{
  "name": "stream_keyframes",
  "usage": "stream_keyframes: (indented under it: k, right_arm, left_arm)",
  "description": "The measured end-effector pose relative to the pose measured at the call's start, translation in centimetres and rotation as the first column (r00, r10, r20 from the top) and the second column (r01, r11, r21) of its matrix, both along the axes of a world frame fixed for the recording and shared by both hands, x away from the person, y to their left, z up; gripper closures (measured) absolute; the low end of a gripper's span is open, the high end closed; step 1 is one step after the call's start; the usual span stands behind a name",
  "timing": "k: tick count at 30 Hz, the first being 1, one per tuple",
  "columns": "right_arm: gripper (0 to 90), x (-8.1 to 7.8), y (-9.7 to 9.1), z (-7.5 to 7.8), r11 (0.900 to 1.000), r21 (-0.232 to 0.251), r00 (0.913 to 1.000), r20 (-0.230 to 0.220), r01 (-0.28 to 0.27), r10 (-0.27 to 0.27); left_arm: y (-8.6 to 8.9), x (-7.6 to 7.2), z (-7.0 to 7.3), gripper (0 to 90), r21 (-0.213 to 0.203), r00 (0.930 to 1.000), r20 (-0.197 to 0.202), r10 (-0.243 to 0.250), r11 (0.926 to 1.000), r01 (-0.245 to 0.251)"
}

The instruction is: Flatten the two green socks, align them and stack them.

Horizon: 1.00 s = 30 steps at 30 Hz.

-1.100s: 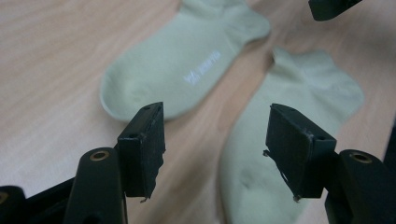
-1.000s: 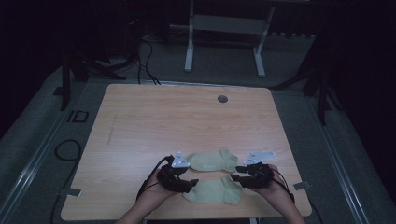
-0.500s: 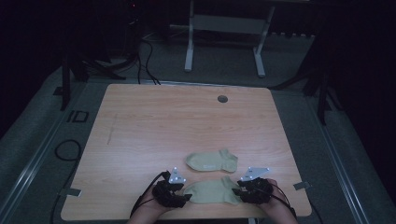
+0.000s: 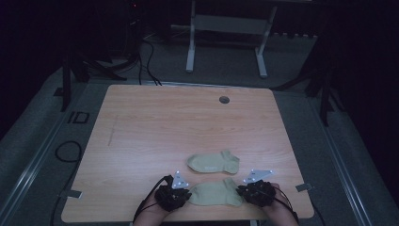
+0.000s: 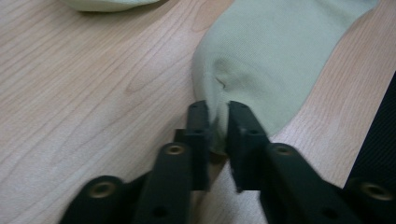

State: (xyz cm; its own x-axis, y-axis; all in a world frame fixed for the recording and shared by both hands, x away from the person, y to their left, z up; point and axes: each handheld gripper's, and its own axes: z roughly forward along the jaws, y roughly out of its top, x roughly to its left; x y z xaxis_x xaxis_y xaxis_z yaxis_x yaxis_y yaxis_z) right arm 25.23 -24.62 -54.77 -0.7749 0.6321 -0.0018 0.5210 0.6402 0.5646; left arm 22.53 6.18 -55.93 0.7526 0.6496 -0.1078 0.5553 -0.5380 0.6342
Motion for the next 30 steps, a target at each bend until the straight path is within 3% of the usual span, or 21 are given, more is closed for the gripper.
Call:
stream_keyframes:
  k: [7,15,18,23,30]
  right_arm:
    - [83.6,-0.2,-0.2,0.5,0.9996,0.022,0.9998,-0.01,0.016,-0.016]
    - [83.7,-0.2,-0.5,3.0,0.9978,0.065,0.9995,0.026,0.015,-0.016]
    - [83.7,0.5,-0.6,4.1,0.9959,0.086,0.9986,0.042,0.027,-0.031]
    - [83.7,2.2,-0.3,5.7,0.9962,0.082,0.996,0.082,0.028,-0.035]
    - [83.7,5.0,-0.1,7.8,0.9927,0.108,0.9919,0.109,0.053,-0.065]
  left_arm:
    - [0.3,-0.1,0.7,87.9,-0.039,0.9998,0.018,0.009,0.9992,-0.008]
    - [0.9,0.3,2.6,88.1,-0.076,0.9991,0.041,0.01,0.9971,-0.007]
    - [1.2,1.0,3.4,88.1,-0.086,0.9983,0.052,0.025,0.9961,-0.021]
    - [1.3,2.8,5.0,88.1,-0.094,0.9964,0.072,0.045,0.9949,-0.038]
    - [0.9,5.3,6.9,88.1,-0.049,0.993,0.107,0.05,0.9978,-0.045]
